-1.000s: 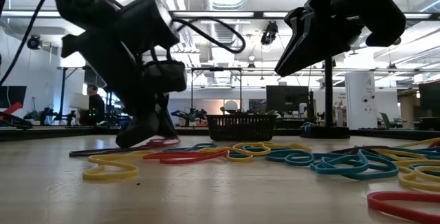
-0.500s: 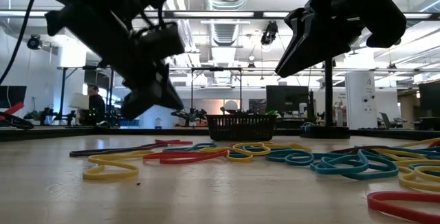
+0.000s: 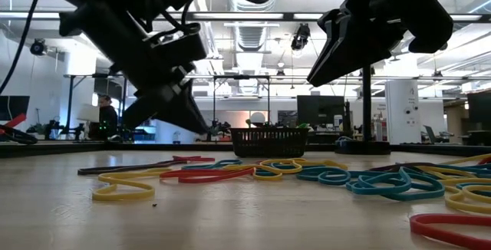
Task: Pick and place rubber bands into bin
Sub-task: Put the red rubber band into the basket
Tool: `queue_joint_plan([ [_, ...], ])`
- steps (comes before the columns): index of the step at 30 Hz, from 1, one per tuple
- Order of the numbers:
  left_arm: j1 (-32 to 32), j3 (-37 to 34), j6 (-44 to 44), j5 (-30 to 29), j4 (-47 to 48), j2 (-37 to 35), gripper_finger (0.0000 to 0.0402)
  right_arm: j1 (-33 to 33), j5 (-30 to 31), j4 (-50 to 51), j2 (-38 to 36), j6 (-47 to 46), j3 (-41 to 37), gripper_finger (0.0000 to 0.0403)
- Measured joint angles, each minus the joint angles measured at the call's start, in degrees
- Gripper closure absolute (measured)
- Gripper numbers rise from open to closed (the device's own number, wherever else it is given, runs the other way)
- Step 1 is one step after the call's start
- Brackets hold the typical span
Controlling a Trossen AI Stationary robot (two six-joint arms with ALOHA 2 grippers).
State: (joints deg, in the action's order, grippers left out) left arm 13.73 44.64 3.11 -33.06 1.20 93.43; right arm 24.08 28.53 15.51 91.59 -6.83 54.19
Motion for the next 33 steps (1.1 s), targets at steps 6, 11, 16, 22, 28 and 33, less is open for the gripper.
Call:
queue_joint_plan([
  [6, -0.2, 0.0, 3.7, 1.3, 0.2, 1.0, 0.0341, 0.0, 0.0, 0.1, 0.0, 0.0, 0.0, 0.0339],
  [11, -0.7, -0.1, 7.8, 1.3, 0.9, 2.2, 0.0308, 0.0, 0.0, 0.1, 0.0, 0.0, -0.1, 0.0341],
  [16, -1.9, -0.1, 8.9, 2.7, 1.2, 3.4, 0.0299, 0.0, 0.0, 0.1, 0.0, -0.1, -0.1, 0.0344],
  [22, -4.7, 0.0, 6.5, 7.3, 1.0, 4.5, 0.0299, 0.0, 0.0, 0.1, 0.0, -0.1, -0.1, 0.0342],
  [28, -9.6, 0.2, -0.1, 16.0, 0.8, 5.7, 0.0299, 0.0, 0.0, 0.1, 0.0, -0.1, -0.1, 0.0346],
  [33, -13.4, 0.1, -5.3, 24.3, 1.4, 7.1, 0.0299, 0.0, 0.0, 0.1, 0.0, -0.1, -0.1, 0.0344],
])
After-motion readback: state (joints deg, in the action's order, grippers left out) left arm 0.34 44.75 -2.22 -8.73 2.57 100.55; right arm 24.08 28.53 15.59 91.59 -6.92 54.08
